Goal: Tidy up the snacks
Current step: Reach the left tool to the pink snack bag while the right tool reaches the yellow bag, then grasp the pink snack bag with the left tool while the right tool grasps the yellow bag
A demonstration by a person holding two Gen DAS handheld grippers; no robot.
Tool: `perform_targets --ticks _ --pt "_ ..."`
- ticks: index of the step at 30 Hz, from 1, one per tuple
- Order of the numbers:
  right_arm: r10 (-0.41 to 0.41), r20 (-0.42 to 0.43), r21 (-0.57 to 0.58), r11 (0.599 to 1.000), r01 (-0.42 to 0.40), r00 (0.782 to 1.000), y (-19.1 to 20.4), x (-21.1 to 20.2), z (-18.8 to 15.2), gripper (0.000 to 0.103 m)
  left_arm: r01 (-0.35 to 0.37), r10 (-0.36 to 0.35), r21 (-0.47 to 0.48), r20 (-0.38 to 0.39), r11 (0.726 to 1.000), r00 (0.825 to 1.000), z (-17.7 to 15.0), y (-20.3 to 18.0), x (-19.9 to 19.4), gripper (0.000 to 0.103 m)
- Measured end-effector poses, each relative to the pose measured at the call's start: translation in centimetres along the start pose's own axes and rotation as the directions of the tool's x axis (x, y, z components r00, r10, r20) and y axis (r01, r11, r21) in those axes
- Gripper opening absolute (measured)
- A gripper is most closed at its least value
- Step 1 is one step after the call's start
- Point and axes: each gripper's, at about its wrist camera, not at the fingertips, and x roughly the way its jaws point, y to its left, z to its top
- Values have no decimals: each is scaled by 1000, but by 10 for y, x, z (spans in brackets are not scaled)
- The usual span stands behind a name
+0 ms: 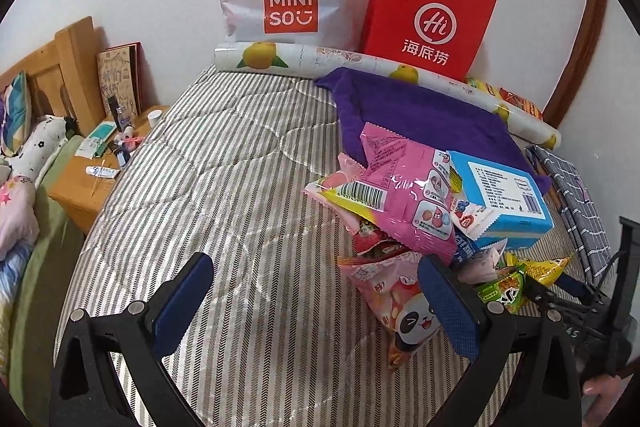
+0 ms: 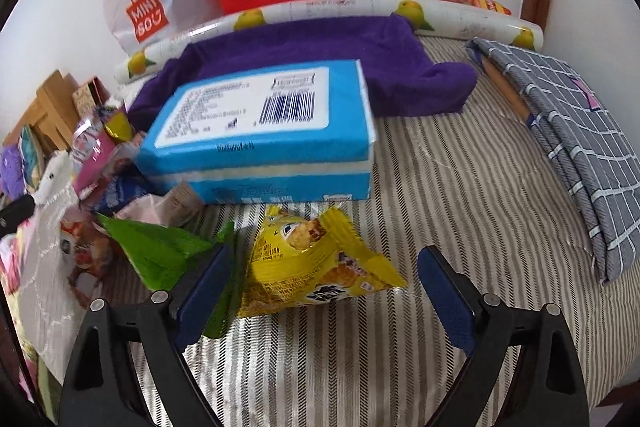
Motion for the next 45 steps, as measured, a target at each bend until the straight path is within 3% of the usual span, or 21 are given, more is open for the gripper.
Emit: perform_targets --ticks 3,12,24,36,45 --pt "-38 -19 -4 999 38 999 -1 7 -2 86 1 -1 3 -6 1000 1000 0 -2 4 103" --pt "-24 -7 16 1000 24 1000 -10 3 -5 77 31 -30 15 -11 999 999 1 -12 10 103" --pt "-28 28 39 999 27 999 -27 -12 2 76 70 -70 59 -4 996 998 28 -34 22 103" --pt "-55 40 66 996 52 998 -47 -18 11 76 102 -90 165 -78 981 993 49 -60 55 103" --pt "-47 53 79 996 43 998 -53 -19 14 76 107 -91 173 -100 979 991 50 -63 71 101"
